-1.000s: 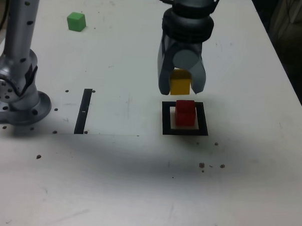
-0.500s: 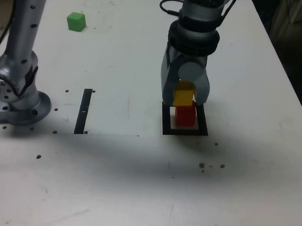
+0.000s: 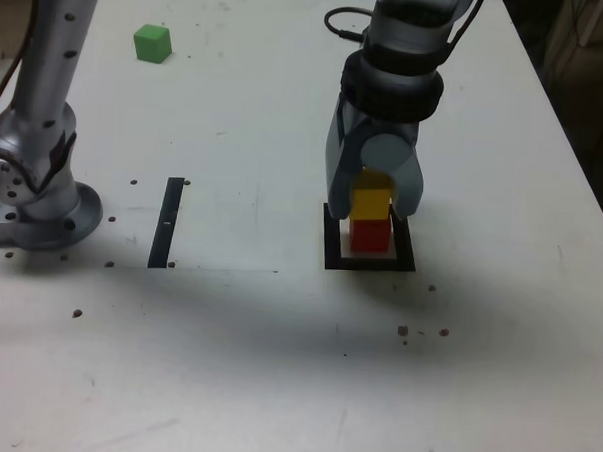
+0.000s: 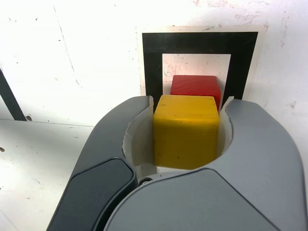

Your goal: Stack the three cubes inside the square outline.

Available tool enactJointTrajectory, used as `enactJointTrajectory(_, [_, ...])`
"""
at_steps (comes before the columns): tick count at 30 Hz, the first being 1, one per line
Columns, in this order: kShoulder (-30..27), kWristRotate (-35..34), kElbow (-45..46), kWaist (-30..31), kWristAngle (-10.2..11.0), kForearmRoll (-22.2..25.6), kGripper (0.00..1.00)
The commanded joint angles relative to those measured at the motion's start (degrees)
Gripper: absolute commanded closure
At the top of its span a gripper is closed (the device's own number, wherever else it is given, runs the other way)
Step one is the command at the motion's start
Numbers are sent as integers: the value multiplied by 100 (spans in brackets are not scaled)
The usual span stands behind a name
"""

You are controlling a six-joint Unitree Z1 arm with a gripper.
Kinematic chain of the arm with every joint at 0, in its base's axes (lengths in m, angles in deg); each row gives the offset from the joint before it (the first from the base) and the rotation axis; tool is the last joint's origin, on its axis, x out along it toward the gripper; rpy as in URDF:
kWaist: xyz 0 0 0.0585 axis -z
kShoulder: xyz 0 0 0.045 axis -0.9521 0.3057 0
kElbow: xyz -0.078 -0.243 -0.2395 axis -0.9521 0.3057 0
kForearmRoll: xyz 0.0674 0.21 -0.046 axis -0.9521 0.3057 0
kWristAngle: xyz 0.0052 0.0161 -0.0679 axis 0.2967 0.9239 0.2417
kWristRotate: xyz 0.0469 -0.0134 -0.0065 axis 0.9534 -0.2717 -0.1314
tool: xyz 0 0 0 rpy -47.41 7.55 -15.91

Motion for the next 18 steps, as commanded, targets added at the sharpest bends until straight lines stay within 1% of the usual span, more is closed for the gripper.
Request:
enactJointTrajectory(1, [31, -9, -23, 7, -4, -29, 61])
enactJointTrajectory(3, [36, -5, -19, 7, -3, -46, 59])
enactJointTrajectory(4, [41, 3, -17, 7, -3, -53, 55])
enactJointTrajectory(6, [48, 37, -14, 7, -3, -73, 42])
enactJointTrajectory(9, [59, 97, -5, 7, -1, -101, 18])
enactJointTrajectory(10, [61, 115, 0, 7, 0, -110, 12])
enactJointTrajectory(11, [62, 126, 6, 7, 1, -115, 9])
enactJointTrajectory(13, [64, 134, 21, 7, 3, -112, 6])
enactJointTrajectory(18, [64, 137, 49, 7, -3, -99, 5])
